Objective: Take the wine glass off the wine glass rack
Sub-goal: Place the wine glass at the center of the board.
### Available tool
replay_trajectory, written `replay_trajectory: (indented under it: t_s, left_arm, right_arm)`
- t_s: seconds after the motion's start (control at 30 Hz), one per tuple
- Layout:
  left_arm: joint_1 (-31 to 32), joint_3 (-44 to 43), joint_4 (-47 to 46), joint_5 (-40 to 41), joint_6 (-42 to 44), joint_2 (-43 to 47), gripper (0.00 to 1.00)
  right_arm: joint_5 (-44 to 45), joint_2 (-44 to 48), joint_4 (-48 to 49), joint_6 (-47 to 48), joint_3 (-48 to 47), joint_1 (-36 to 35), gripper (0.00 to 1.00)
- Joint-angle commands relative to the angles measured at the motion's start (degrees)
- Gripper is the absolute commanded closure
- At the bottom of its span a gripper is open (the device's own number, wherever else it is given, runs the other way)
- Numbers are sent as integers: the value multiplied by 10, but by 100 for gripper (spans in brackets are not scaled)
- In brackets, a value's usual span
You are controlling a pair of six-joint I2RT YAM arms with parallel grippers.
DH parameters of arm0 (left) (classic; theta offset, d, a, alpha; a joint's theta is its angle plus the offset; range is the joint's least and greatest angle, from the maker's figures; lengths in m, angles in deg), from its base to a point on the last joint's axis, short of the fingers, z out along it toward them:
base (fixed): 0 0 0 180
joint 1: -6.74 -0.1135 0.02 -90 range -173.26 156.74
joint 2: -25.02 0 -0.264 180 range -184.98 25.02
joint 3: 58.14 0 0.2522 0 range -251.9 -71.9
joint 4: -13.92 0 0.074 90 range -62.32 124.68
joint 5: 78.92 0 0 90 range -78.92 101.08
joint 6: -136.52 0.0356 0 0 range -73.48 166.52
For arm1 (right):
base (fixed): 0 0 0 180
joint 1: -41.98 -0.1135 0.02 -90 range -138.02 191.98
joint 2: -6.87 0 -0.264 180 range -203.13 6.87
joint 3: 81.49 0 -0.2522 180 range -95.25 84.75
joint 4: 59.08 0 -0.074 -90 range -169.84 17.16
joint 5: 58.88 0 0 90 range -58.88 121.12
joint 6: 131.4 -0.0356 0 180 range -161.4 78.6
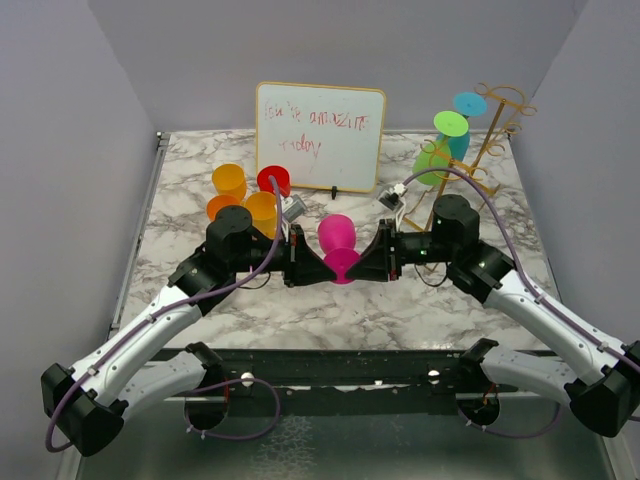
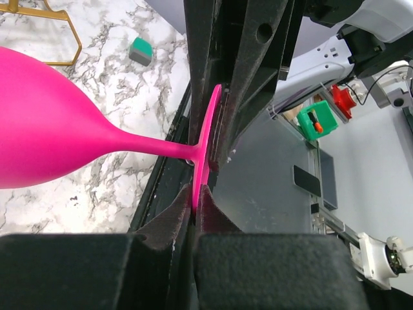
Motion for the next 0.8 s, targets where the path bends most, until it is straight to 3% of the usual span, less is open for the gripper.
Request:
replay_trajectory:
  t_s: [0.0,0.1,0.2,0.33,0.37,0.47,0.5,0.6,0.77]
  left_arm:
    - [7,-15,-7,15,14,7,100]
    - [8,-12,-6,20,15,11,100]
    - [9,-11,-3,21,17,11,100]
    - [10,-14,14,36,28,14,99]
    - [10,-19,29,41,37,13,91]
    - [10,-38,87,91,71,17,40]
    - [9,-42,102,116,76,23,32]
    - [10,-41,112,168,81,52,18]
    - [9,-48,139,228,90,86,7]
  right_arm:
    - [-10,1,17,1,15,-9,85]
    - [-15,3,21,-1,18,-12,88]
    - [-15,5,25,-2,21,-15,99]
    - [-1,9,29,-3,28,-18,100]
    - [9,11,27,-1,31,-19,100]
    - [45,23,20,14,41,-23,100]
    - [55,29,21,20,47,-24,100]
    - [82,49,25,38,67,-27,99]
    - [94,51,-18,97,74,-31,99]
